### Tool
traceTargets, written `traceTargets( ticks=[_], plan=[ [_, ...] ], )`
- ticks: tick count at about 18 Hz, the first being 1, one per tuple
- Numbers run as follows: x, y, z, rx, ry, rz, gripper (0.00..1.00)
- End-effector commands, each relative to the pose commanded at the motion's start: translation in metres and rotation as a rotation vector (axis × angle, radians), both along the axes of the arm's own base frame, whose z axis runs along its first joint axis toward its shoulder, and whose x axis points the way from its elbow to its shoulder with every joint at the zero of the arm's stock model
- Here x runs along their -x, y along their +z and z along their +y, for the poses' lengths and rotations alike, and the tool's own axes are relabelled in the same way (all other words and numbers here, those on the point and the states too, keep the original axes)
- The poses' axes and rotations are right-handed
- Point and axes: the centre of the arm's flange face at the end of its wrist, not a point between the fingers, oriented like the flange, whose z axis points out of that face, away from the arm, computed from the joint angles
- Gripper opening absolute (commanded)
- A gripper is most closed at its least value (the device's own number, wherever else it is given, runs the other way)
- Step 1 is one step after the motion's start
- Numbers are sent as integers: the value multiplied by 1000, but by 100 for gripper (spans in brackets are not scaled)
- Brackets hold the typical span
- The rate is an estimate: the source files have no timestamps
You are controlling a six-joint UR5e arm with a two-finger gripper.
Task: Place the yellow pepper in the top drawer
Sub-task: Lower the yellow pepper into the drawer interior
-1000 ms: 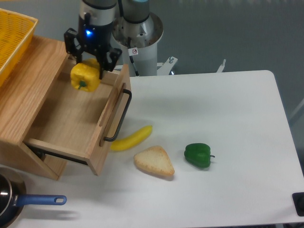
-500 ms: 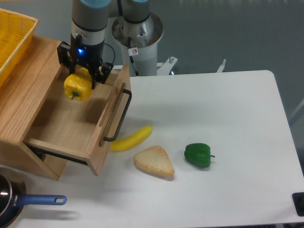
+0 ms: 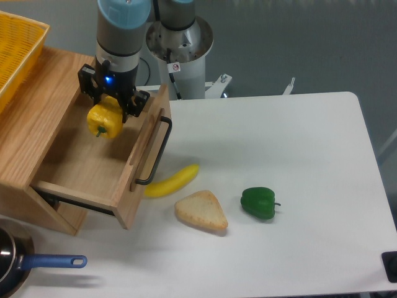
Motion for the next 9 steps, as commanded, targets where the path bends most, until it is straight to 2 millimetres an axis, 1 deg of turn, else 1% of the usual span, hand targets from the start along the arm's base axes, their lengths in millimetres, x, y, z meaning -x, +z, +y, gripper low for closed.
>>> traceTargets(
  ticks=[3, 6, 9],
  plan=[
    [0, 1, 1, -6, 2, 4, 16],
    [0, -2, 2, 4, 3, 5, 16],
    [-7, -2, 6, 16, 4, 41, 16]
  ],
)
